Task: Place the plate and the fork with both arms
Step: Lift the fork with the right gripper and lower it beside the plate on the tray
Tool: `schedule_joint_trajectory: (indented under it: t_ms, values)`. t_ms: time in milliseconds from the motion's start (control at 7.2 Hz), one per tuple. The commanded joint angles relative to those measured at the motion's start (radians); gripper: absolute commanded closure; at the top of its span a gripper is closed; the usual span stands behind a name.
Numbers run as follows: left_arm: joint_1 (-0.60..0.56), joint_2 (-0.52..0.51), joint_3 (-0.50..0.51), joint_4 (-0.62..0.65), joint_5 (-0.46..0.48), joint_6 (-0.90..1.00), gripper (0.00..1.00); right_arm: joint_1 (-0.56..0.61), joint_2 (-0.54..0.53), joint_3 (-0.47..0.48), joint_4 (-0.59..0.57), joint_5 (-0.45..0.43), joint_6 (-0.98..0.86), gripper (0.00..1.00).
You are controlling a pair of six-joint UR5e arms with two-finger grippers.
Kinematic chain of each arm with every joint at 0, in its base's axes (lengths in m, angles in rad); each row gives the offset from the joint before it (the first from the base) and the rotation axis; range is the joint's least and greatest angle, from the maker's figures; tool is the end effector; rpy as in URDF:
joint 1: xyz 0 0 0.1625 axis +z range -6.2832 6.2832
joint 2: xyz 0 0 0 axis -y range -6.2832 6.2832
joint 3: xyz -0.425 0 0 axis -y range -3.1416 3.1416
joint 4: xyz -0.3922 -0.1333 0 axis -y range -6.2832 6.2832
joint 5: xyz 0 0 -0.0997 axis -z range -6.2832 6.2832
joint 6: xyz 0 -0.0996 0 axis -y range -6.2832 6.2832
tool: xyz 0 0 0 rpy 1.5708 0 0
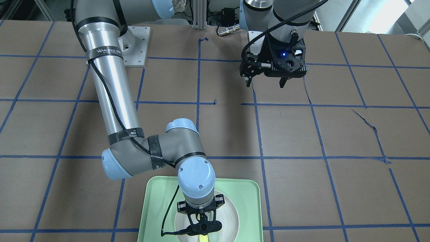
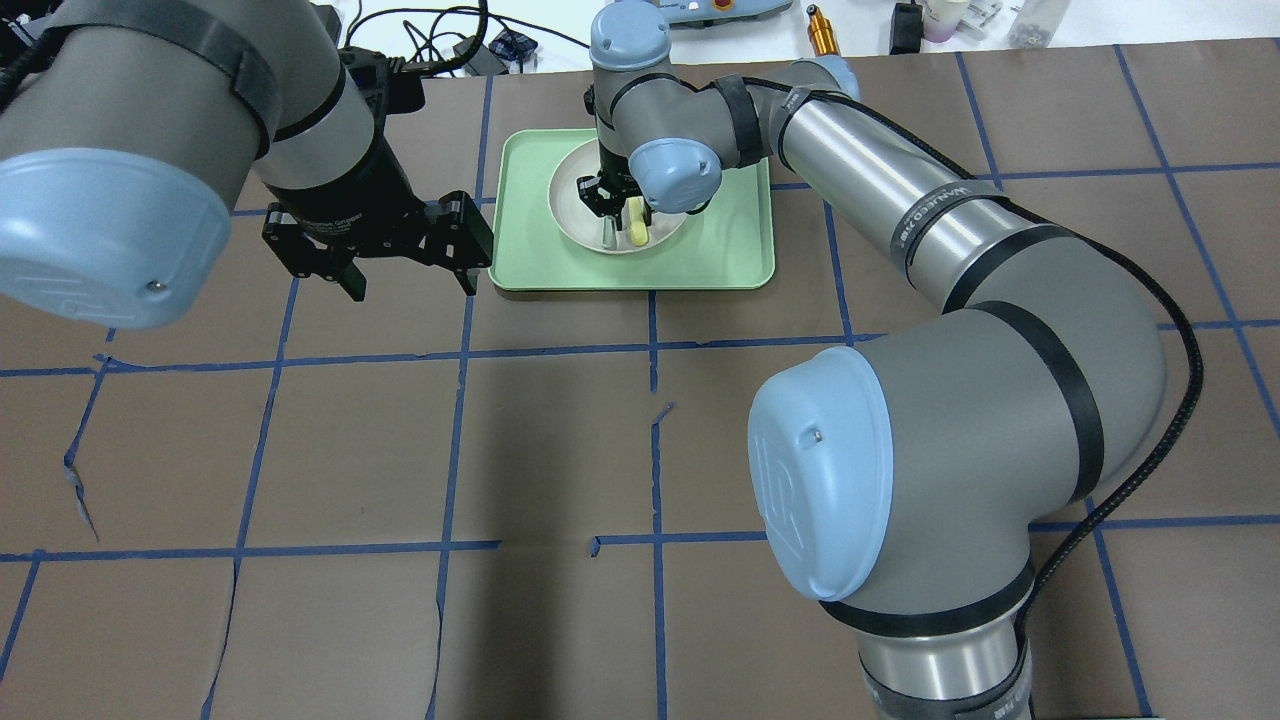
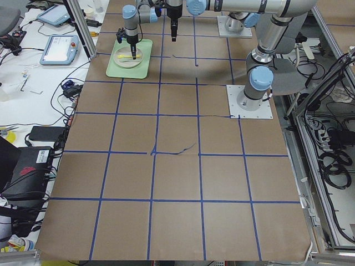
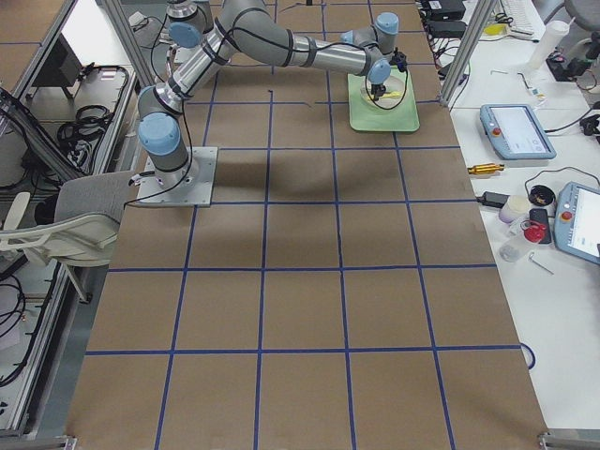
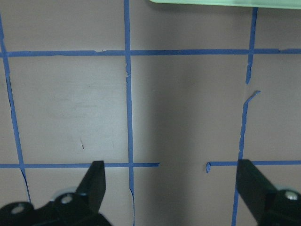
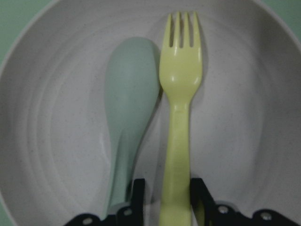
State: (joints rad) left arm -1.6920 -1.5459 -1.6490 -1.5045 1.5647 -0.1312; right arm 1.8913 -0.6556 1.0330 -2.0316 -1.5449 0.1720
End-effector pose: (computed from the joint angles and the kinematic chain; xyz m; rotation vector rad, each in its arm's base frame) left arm -0.1912 -0.4623 0.4682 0.0156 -3.1338 0.0190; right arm 0.3839 -0.7251 0.1862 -0.2312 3.0854 -0.1154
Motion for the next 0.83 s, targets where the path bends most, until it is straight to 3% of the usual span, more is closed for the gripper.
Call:
schedule_joint_trajectory:
  t_ms: [0, 139, 694]
  values:
    - [0.000, 0.000, 0.000, 0.001, 0.000, -0.001, 0.00, 0.000, 0.001, 0.007, -0.002, -0.007, 0.000, 0.83]
    - [0.000, 0.000, 0.000, 0.001, 0.000, -0.001, 0.00, 0.000, -0.001, 0.006, -0.002, -0.011, 0.000, 0.91]
    - [0.000, -0.002, 0.000, 0.000, 0.000, 0.001, 0.00, -0.041, -0.146, 0.071, 0.010, -0.062, 0.001, 0.89]
